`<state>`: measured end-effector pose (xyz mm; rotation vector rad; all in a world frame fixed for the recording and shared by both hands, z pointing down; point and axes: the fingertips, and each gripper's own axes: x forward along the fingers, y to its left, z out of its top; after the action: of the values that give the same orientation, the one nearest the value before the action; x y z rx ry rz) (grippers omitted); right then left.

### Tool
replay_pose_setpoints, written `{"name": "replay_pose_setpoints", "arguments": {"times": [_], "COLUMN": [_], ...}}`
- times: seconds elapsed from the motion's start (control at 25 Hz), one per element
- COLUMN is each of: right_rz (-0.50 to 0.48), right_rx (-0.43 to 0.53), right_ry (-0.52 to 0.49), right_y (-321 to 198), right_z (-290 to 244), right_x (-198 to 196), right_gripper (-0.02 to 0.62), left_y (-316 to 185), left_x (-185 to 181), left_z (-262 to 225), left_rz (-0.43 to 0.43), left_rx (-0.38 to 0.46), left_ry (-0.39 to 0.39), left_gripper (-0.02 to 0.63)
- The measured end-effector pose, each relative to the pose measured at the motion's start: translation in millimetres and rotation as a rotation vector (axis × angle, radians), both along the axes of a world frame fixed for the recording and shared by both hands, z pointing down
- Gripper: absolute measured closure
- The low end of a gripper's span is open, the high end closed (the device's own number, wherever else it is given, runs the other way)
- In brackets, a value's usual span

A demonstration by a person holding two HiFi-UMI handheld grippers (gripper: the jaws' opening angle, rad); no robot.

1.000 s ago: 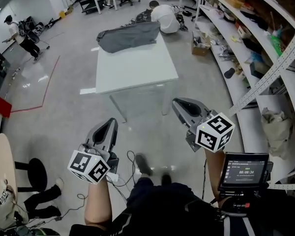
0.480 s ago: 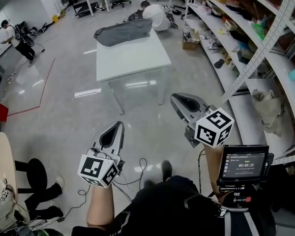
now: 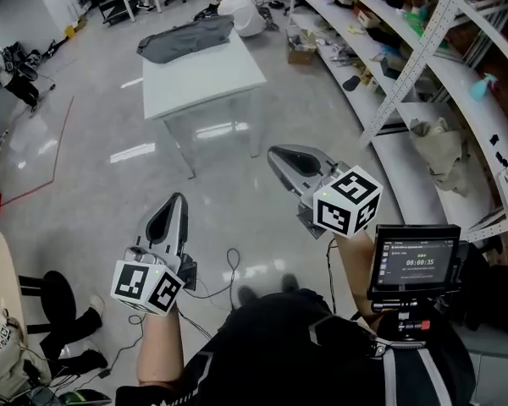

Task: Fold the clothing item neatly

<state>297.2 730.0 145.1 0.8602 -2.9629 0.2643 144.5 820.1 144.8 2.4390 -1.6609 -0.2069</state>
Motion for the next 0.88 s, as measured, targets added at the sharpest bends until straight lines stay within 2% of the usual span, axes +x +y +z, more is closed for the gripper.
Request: {"name": "replay_pose_setpoints", "arguments": {"times": [0.08, 0.24, 0.32, 0.56, 0.72, 0.88], "right_rz": [0.001, 0.021, 0.030, 0.046, 0.066, 0.074], "right_rx": [-0.003, 0.030, 0.035, 0.063, 0.073, 0.087], "right_ry": [-0.004, -0.002, 0.002, 0.033, 0.026, 0.039], "right_y": [5.0, 6.8, 5.3, 2.7, 1.9, 2.9], "right_z": [-0.8, -9.9, -10.7, -10.7, -16.6, -18.8], "right_x": [13.8, 34.6, 40.9, 49.5, 58.6, 59.6], "right_gripper": [0.584, 0.586, 0.588, 0.589, 0.589, 0.589], "left_y": [-0.2, -3.0, -2.8, -6.0, -8.7, -9.9], "left_x": [12.0, 22.9, 24.2, 31.5, 33.7, 33.4], "left_z": [-11.0, -7.6, -8.5, -14.2, -26.9, -28.7], "left_rz": [-0.031, -0.081, -0.105, -0.111, -0.090, -0.081], "left_rx": [0.011, -0.035, -0.035, -0.014, 0.013, 0.017], "left_ry": [0.017, -0.121, -0.157, -0.145, -0.061, -0.040], "left_gripper": [0.606, 0.606, 0.605, 0.604, 0.606, 0.606]}}
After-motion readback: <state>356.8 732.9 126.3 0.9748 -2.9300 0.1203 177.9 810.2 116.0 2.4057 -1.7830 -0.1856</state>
